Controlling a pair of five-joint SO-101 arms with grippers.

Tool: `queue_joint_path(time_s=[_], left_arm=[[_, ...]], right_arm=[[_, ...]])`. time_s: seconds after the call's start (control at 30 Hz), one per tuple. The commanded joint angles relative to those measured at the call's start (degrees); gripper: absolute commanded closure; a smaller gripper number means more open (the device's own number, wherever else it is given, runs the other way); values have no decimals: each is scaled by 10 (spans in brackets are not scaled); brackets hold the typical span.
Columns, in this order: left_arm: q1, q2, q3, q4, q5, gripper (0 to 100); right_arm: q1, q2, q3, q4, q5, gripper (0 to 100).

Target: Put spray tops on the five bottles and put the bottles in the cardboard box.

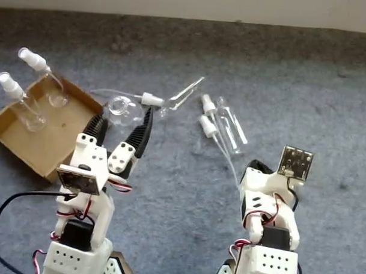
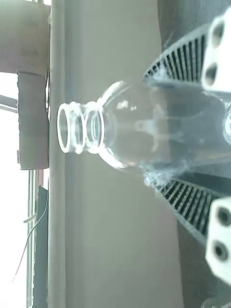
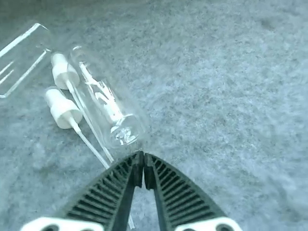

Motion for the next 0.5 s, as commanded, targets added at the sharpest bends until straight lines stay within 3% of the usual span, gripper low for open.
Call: queue_joint_path(time_s=[0.0,0.17,0.3,0.47], left_arm=[[53,-1,13,-16,-2,881],[69,1,13,-16,-4,881],[68,2,12,-16,-4,881],[66,1,2,-16,-4,881]], right_arm=[[-4,0,-104,50,33,988],[-4,15,-218,116,87,988],[-7,109,-313,143,94,988],[-81,297,-426,197,144,988]])
